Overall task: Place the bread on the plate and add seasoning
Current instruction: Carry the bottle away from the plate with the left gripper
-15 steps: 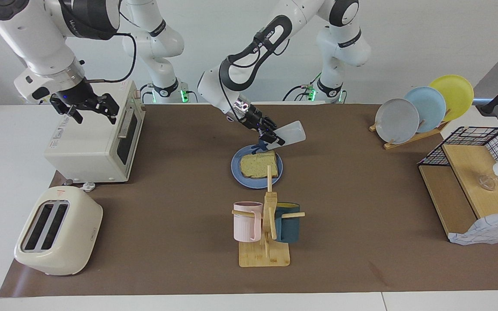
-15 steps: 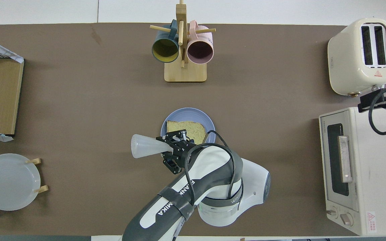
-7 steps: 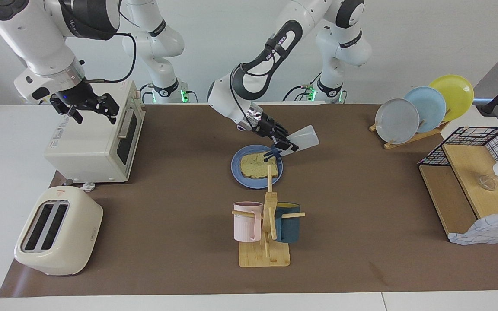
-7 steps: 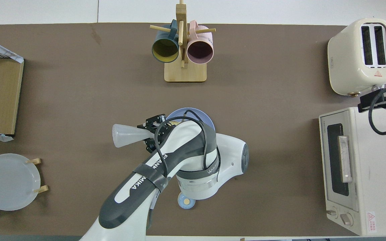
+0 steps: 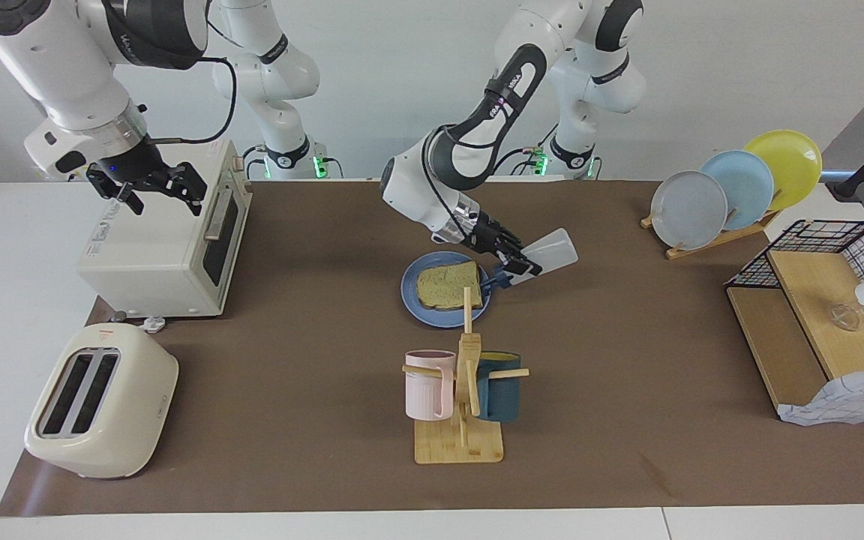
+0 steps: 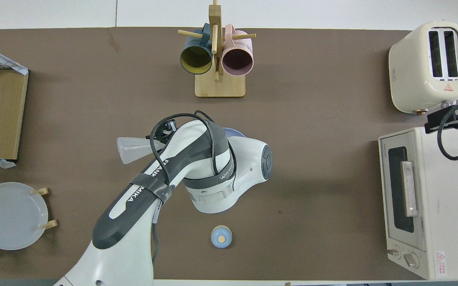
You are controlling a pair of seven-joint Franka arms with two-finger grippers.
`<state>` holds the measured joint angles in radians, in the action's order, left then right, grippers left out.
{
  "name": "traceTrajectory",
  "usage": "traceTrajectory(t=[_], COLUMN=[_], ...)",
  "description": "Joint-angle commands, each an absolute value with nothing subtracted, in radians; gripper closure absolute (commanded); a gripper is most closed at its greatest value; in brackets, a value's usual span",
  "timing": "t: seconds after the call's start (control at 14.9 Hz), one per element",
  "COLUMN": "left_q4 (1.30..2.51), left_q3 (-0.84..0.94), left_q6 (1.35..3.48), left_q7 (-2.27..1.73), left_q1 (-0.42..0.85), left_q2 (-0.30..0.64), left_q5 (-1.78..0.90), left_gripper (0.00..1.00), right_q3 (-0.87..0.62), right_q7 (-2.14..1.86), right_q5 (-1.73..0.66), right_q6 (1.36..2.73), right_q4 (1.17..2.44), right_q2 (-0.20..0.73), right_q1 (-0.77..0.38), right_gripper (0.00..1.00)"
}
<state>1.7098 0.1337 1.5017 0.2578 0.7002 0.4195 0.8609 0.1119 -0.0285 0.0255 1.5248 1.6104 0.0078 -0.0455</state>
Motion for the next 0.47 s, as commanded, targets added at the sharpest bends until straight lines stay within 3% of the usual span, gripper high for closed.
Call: traceTrajectory(t=[0.0, 0.4], left_q4=[1.713, 1.752], left_q3=[0.141, 0.143], left_q6=[1.531, 1.555], left_q7=[0.195, 0.230], left_q1=[0.687, 0.621], left_q2=[0.416, 0.296], left_q5=[0.859, 0.815], left_gripper=[0.94, 0.94], right_q3=[0.110, 0.110], right_q7=[-0.052, -0.052], right_q5=[0.026, 0.026], right_q6=[1.509, 1.509], right_q4=[1.618, 1.618], right_q2=[-0.008, -0.006], right_q1=[-0.037, -0.037], right_gripper=[0.00, 0.00])
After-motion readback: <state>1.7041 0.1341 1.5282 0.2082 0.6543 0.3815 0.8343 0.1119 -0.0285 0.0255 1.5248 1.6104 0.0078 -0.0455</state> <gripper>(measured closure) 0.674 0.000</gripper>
